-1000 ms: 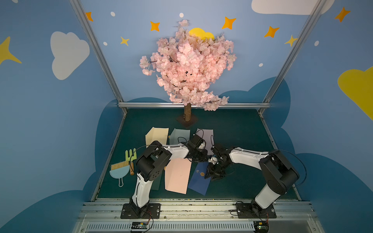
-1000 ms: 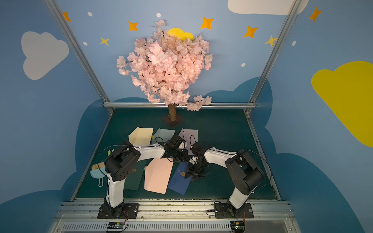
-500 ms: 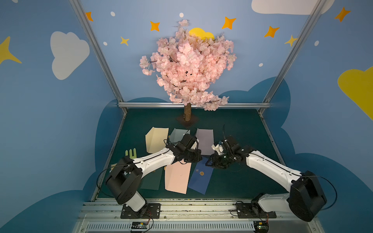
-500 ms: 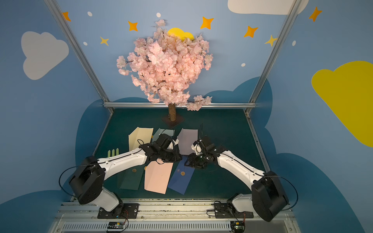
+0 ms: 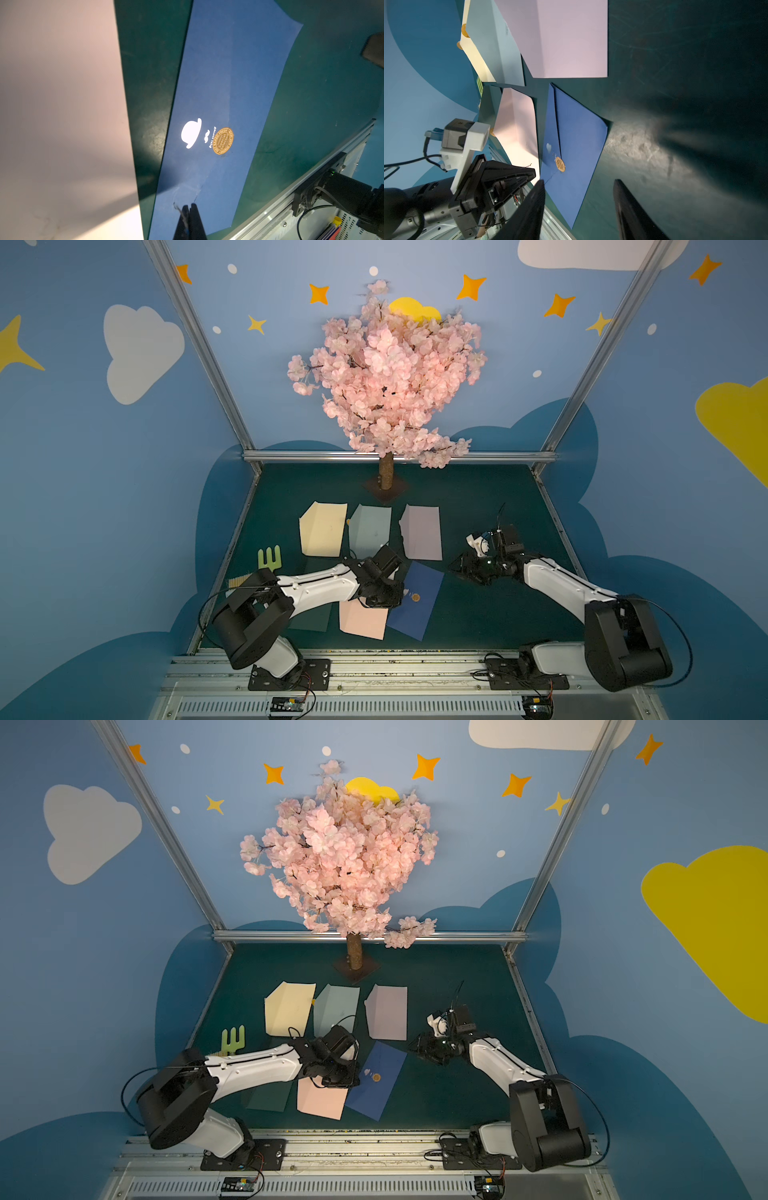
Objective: Open the envelope
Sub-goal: Pick up the envelope from the center of the board.
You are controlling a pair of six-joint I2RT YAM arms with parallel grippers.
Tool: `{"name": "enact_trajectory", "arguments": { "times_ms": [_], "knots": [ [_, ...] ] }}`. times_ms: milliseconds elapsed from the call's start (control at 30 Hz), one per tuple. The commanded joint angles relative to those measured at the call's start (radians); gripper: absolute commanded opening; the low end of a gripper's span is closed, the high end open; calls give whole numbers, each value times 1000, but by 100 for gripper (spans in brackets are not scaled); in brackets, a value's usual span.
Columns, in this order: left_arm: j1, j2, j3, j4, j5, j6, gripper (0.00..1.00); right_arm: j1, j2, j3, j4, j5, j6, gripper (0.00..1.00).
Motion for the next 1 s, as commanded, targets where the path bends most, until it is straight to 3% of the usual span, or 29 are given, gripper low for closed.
{"name": "enact_trajectory", "arguments": {
  "times_ms": [0, 200, 633, 967],
  "knots": [
    [-7, 2, -8, 4, -5, -10, 3, -18, 71, -12, 193, -128, -34, 54],
    [-7, 62, -35, 34, 30, -26, 3, -42, 205, -15, 305, -174, -72, 52],
    [-5, 136, -99, 114, 80, -68, 3, -61, 338, -2, 314, -173, -132, 50],
    [5, 148, -103, 125, 88, -64, 3, -25, 338, -42, 339, -194, -115, 47]
  ]
}}
